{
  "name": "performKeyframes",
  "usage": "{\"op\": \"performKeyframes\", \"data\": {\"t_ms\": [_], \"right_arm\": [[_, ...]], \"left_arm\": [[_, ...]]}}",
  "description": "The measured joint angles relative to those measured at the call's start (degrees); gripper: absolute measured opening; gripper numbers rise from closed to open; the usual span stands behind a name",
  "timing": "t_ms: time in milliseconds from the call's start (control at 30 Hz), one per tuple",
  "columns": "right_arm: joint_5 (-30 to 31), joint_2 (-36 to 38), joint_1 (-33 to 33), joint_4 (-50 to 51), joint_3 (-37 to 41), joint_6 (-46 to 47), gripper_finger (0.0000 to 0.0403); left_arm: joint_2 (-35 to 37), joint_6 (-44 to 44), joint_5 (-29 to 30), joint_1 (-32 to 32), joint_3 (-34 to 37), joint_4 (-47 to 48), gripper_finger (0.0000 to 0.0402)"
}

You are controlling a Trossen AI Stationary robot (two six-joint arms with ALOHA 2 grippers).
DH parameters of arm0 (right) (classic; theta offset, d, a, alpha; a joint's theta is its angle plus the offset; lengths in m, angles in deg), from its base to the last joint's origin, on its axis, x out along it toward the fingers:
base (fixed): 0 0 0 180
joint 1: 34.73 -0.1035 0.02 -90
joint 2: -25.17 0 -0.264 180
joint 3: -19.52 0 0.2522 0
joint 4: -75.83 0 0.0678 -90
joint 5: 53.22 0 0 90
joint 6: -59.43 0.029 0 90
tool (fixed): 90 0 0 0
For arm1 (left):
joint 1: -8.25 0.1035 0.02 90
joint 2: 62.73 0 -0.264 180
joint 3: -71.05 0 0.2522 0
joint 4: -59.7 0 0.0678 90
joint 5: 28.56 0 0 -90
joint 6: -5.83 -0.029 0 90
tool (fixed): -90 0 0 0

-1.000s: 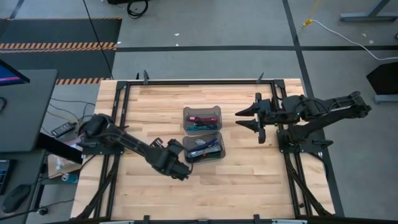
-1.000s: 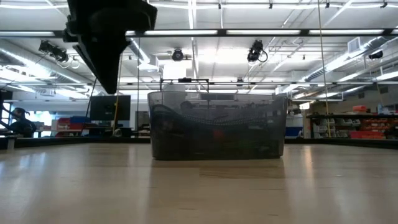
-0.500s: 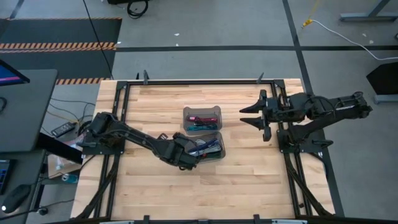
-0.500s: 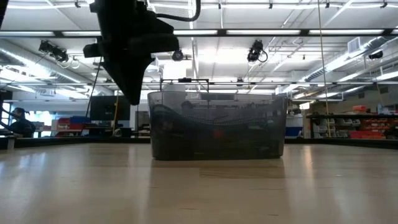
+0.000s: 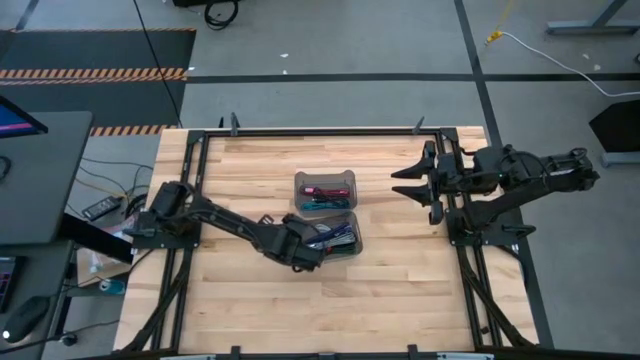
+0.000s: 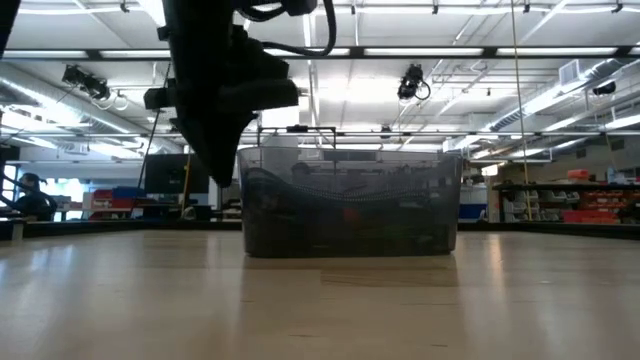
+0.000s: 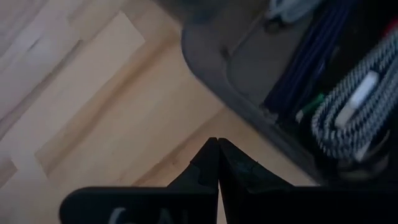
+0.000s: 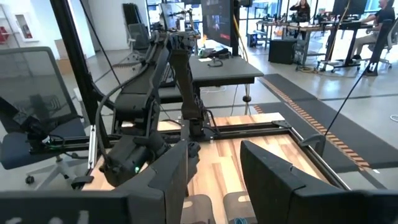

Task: Pick and place USB-C Cables
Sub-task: Adjust the bottom black transparent bin

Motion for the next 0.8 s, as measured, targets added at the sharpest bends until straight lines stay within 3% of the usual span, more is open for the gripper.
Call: {"op": "performKeyframes", "data": {"t_ms": [300,800], "right_arm": [[-0.7,0.0,0.0,0.1,0.0,0.0,0.0155],[-1.5,0.8,0.0,0.3,0.0,-0.4,0.0155]], "left_arm": [[0.0,-4.0,2.4,5.4,0.0,-0.6,0.0004],[0.1,-10.5,0.5,9.9,0.0,0.5,0.0004]]}}
